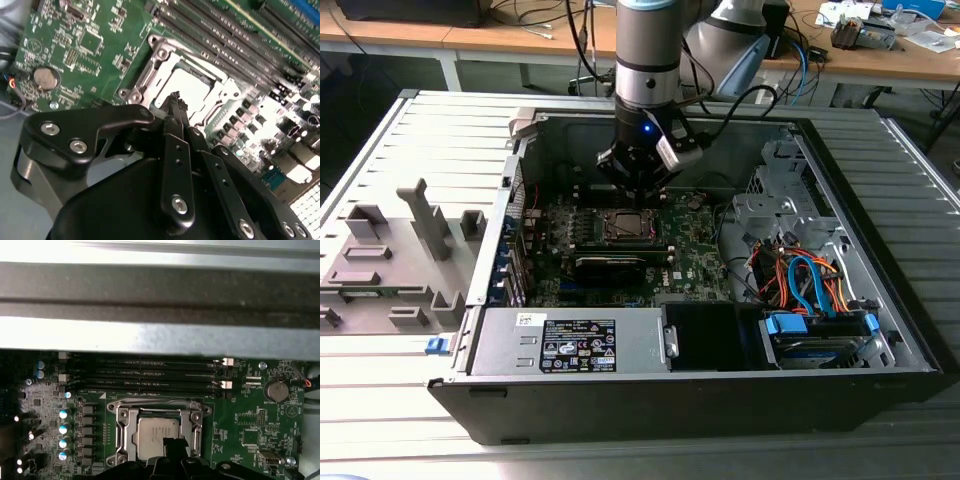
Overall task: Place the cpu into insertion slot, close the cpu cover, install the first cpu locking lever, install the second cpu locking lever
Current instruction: 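Install the second cpu locking lever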
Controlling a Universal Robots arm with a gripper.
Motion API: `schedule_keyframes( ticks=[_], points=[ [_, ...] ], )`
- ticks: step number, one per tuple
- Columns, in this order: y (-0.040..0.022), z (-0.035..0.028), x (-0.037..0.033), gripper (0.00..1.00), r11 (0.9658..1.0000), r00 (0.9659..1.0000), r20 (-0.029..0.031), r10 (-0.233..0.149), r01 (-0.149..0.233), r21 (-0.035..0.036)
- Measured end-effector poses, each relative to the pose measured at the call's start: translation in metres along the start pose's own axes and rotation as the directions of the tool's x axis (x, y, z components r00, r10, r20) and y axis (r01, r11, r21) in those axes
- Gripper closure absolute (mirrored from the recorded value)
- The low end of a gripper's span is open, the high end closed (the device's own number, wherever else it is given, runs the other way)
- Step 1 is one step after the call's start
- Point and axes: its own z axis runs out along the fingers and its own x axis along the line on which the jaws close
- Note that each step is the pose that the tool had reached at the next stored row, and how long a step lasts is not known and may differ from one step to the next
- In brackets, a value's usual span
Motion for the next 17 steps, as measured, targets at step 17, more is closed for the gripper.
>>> schedule_keyframes(
  ticks=[17],
  points=[
    [-0.0481, 0.004, -0.0058, 0.89, 1.0, 1.0, -0.0019, 0.0, 0.0, -0.0051]
  ],
)
